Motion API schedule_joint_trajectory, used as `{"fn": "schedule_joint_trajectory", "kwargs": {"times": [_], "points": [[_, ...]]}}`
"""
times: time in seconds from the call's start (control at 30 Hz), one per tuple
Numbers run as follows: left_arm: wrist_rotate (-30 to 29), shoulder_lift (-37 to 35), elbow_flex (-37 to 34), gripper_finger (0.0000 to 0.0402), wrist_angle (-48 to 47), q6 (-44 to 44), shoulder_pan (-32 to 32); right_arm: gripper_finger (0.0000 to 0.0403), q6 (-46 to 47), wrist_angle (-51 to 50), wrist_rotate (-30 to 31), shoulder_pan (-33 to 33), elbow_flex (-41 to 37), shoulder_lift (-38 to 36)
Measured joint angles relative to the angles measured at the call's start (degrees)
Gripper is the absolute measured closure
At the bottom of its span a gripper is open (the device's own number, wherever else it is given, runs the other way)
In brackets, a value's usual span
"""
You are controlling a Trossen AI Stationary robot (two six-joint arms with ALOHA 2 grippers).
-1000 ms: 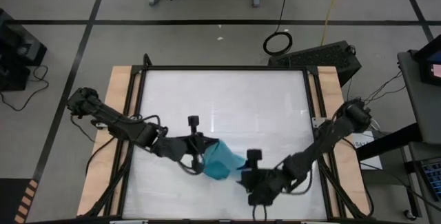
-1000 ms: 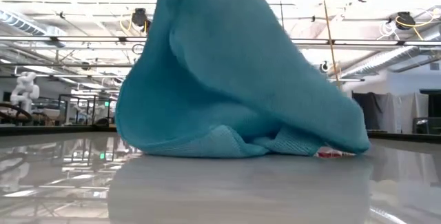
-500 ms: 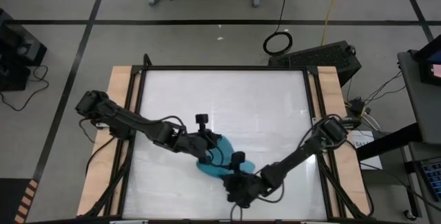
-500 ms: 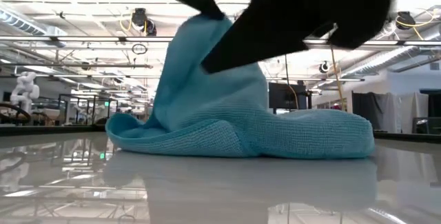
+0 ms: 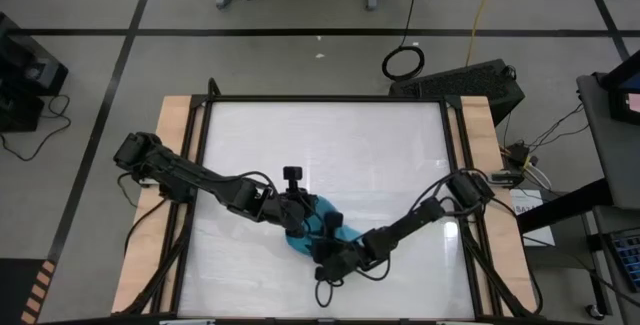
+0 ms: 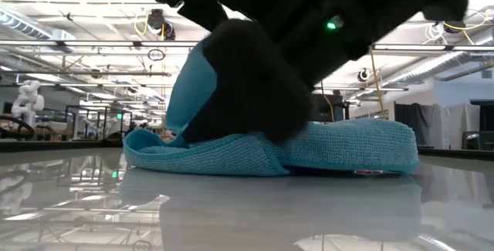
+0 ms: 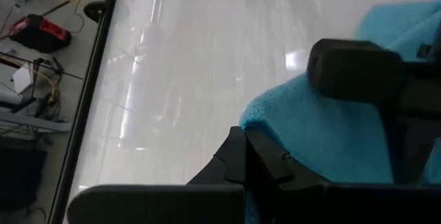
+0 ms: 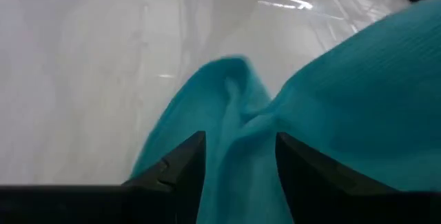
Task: Roll towel
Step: Roll the blue microfiber towel
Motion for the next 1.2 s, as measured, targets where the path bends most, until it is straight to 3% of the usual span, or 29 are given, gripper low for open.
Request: {"fn": "schedule_joint_trajectory", "kwargs": {"times": [0.37,0.83,1.2], "points": [[0.4,0.0,0.0,0.0401,0.1,-1.2,-1.3,0.0242,3.9,0.3,-3.9,-3.5,0.0,0.0],[0.4,0.0,0.0,0.0401,-0.3,-1.5,-2.1,0.0393,3.9,-0.2,-9.6,-4.5,0.0,0.8],[-2.4,-0.8,0.0,0.0401,-6.2,-2.9,-4.4,0.0402,0.9,-7.3,-8.4,-2.2,0.0,-6.9]]}}
